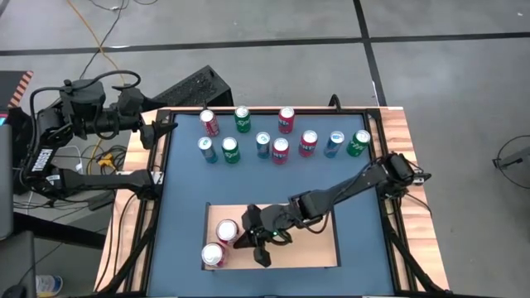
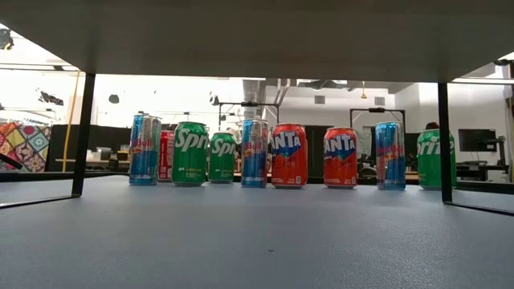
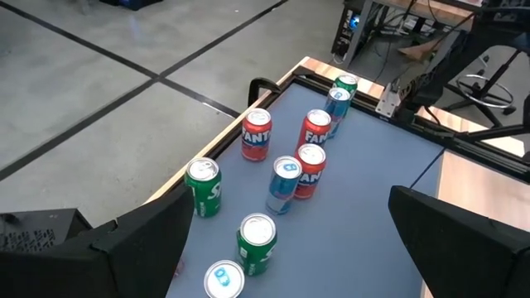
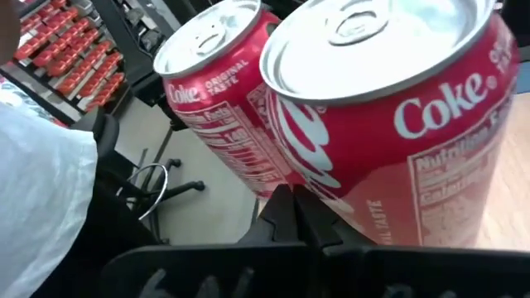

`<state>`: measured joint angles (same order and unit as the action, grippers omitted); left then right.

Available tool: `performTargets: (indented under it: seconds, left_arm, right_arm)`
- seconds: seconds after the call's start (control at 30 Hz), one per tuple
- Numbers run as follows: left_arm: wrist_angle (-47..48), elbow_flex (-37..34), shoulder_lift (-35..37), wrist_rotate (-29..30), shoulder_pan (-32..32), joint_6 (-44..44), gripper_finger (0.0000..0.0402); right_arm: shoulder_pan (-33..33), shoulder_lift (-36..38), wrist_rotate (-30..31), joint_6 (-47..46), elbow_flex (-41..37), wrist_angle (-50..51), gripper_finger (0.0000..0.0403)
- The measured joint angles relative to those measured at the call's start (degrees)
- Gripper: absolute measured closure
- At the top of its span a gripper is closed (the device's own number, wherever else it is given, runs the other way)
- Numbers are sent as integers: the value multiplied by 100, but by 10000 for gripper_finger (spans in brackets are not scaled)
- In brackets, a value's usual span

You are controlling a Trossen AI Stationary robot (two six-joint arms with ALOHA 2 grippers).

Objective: Place canned beverage on shelf
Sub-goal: Put the right red soda can on the shelf aligned with the other red soda can

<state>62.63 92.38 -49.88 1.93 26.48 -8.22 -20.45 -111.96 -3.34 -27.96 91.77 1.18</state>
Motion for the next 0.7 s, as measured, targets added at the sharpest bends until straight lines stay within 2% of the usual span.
performTargets:
  seconds: [0.4,0.57,0.7]
  left_arm:
    - [0,0,1,0,2,-1,10]
    - [2,0,0,-2,2,1,10]
    - [2,0,1,-2,2,-2,10]
  right_arm:
    - [111,0,-92,80,0,19,403]
    - [36,261,-83,8,6,363,403]
    - [-30,433,368,-5,22,945,403]
